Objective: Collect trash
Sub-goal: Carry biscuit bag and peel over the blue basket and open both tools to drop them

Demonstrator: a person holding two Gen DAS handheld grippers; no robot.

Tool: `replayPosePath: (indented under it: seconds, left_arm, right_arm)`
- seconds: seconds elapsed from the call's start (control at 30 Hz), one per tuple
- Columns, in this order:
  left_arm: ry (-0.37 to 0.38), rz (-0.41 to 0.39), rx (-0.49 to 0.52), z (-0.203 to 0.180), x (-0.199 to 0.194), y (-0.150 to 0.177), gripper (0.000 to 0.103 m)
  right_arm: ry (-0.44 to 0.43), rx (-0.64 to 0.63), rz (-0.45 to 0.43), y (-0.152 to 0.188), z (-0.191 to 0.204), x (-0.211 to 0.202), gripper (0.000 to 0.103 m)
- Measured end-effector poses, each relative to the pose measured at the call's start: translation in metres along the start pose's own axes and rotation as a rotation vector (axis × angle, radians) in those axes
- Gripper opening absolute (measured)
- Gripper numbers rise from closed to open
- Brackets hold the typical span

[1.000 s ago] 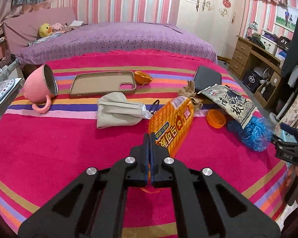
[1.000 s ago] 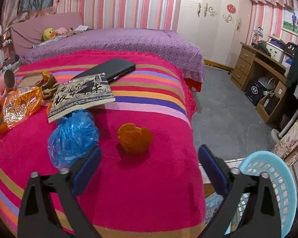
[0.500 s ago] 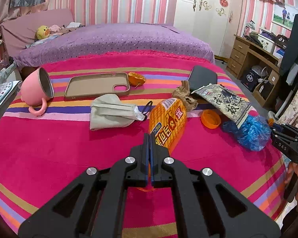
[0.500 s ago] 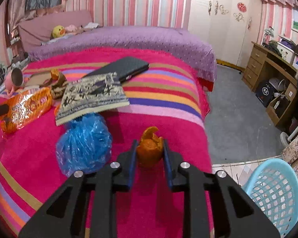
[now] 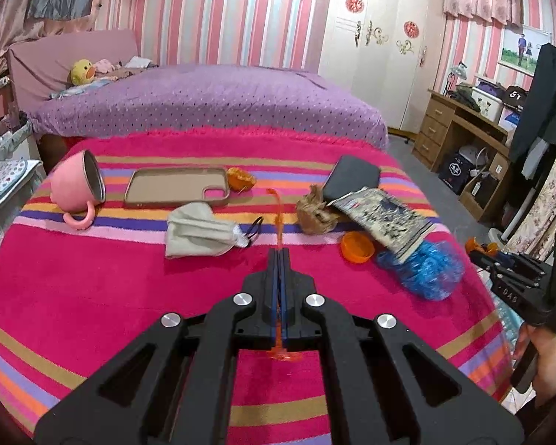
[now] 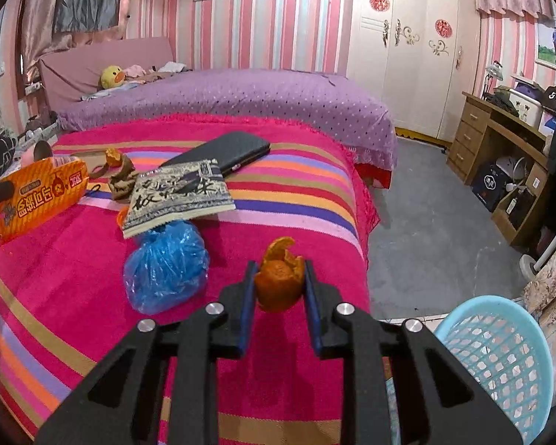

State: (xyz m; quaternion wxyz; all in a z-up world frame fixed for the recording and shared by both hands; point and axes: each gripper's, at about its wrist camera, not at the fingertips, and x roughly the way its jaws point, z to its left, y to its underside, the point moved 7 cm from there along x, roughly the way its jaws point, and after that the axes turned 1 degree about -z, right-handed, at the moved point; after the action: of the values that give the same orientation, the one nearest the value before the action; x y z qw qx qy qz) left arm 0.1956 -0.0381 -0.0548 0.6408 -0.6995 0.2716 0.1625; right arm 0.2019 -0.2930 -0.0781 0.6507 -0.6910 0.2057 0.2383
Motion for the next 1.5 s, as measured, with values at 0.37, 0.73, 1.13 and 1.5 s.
replayPosePath:
  seconds: [0.37,0.73,1.13,1.5]
  left_arm:
    - [0.045,-0.057,0.064,-0.076,-0.03,-0.015,0.0]
    - [0.147,-0.074,0.174,-0.187,-0.042,-0.014,0.0]
    - [0.276,-0.013,0.264,-0.299,-0.026,0.025,0.0]
    - [0.343,0.077,0.308,-0.364,0.008,0.07,0.0]
  right_arm:
    - [0.021,0.058,-0.061,-0.002,-0.046,-0.034,0.024]
    - [0.102,0.131,-0.092,0.018,-0.123,-0.071,0.024]
    - [0.23,0.194,-0.075,0.063,-0.215,-0.099,0.024]
    - [0.281,0.259,-0.062,0.089,-0.263,-0.108,0.024]
